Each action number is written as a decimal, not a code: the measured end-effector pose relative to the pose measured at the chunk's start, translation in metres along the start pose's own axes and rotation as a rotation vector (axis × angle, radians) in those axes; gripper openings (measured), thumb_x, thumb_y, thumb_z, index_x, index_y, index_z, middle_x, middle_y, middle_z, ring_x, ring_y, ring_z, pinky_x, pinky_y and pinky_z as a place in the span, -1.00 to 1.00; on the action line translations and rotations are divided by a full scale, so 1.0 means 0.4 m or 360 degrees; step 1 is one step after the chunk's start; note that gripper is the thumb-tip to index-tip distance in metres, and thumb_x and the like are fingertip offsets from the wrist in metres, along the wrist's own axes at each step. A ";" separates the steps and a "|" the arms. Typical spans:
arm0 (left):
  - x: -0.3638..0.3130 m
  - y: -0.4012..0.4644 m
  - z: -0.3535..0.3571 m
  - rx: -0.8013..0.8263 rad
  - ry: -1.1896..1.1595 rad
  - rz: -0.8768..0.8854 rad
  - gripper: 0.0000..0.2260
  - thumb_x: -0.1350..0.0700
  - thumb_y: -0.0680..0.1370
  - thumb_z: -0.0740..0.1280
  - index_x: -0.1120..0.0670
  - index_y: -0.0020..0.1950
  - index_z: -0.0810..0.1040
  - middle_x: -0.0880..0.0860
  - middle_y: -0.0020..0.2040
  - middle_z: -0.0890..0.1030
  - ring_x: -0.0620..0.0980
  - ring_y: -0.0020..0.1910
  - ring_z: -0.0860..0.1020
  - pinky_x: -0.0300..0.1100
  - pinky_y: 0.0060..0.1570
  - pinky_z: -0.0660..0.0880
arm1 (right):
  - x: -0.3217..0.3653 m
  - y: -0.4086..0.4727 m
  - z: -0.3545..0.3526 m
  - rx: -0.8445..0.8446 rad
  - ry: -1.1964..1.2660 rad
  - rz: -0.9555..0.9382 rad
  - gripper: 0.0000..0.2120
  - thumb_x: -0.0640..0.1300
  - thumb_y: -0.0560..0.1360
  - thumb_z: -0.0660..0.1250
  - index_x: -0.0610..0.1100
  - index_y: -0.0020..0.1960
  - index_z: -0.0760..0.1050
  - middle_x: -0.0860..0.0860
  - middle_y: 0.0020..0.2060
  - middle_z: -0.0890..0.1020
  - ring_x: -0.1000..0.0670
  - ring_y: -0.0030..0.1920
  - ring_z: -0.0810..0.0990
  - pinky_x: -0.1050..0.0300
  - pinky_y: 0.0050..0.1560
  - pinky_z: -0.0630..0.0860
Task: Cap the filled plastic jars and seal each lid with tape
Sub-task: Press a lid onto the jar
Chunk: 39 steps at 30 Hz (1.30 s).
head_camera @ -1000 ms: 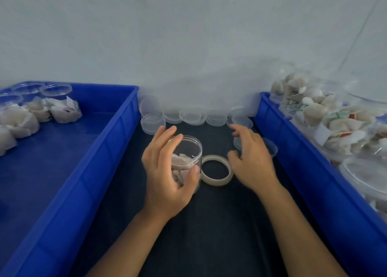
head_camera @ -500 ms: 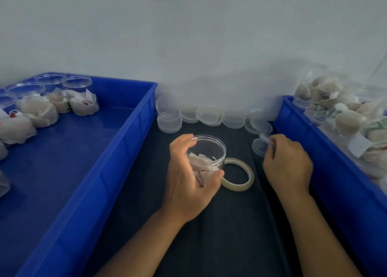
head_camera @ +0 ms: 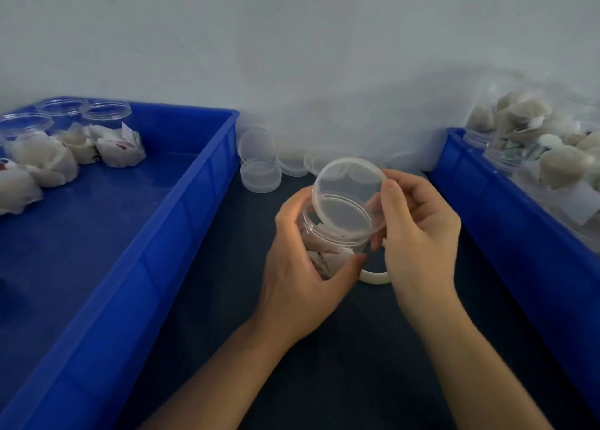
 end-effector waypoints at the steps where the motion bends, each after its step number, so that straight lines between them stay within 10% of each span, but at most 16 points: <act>1: 0.000 -0.002 -0.001 0.0013 0.0023 0.0002 -0.11 0.02 0.47 0.64 -0.07 0.63 0.16 -0.20 0.49 0.42 0.01 0.43 0.54 -0.18 0.22 0.60 | -0.001 0.000 -0.004 -0.0050 -0.0023 -0.0031 -0.89 -0.14 0.67 0.36 -0.02 0.12 0.66 0.00 -0.20 0.70 0.10 -0.29 0.62 0.24 -0.28 0.57; 12: -0.012 0.003 -0.007 0.0080 0.0032 -0.0032 -0.26 0.04 0.53 0.54 0.05 0.63 0.29 -0.05 0.50 0.47 0.02 0.51 0.47 -0.27 0.39 0.44 | -0.044 -0.008 0.018 0.0097 0.0058 0.0088 -0.80 -0.14 0.72 0.26 0.07 0.20 0.63 0.14 -0.01 0.69 0.16 0.02 0.67 0.30 0.02 0.59; 22: 0.003 0.006 -0.013 0.0015 -0.0156 -0.0133 -0.37 -0.04 0.66 0.32 0.09 0.67 0.19 -0.21 0.50 0.45 -0.01 0.50 0.47 -0.28 0.39 0.43 | -0.063 -0.038 0.055 0.0430 -0.0104 -0.0103 -0.71 0.03 0.72 0.14 -0.02 0.25 0.58 0.02 0.12 0.68 -0.11 0.20 0.65 -0.23 0.19 0.58; 33: 0.015 0.008 -0.021 -0.0094 -0.0353 -0.0251 -0.44 -0.07 0.65 0.31 0.14 0.58 0.31 -0.15 0.35 0.58 -0.04 0.37 0.58 -0.29 0.26 0.52 | -0.079 -0.048 0.066 0.0552 0.0151 -0.0115 -0.71 -0.18 0.69 0.14 -0.18 0.35 0.50 0.12 0.14 0.67 0.08 0.18 0.65 0.32 0.11 0.53; 39: 0.017 0.006 -0.016 -0.0062 -0.0380 -0.0228 -0.55 -0.02 0.69 0.22 0.19 0.51 0.38 -0.08 0.31 0.61 0.02 0.32 0.60 -0.26 0.23 0.52 | -0.073 -0.053 0.064 0.0456 0.0101 -0.0178 -0.66 -0.01 0.65 0.23 -0.11 0.37 0.50 -0.03 0.19 0.66 -0.16 0.19 0.66 -0.19 0.18 0.60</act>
Point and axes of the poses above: each hand's wrist, its own y-axis towards the middle knuckle, its own z-axis out of the palm, x = y × z, the point moved 6 cm from there along y, towards the middle knuckle
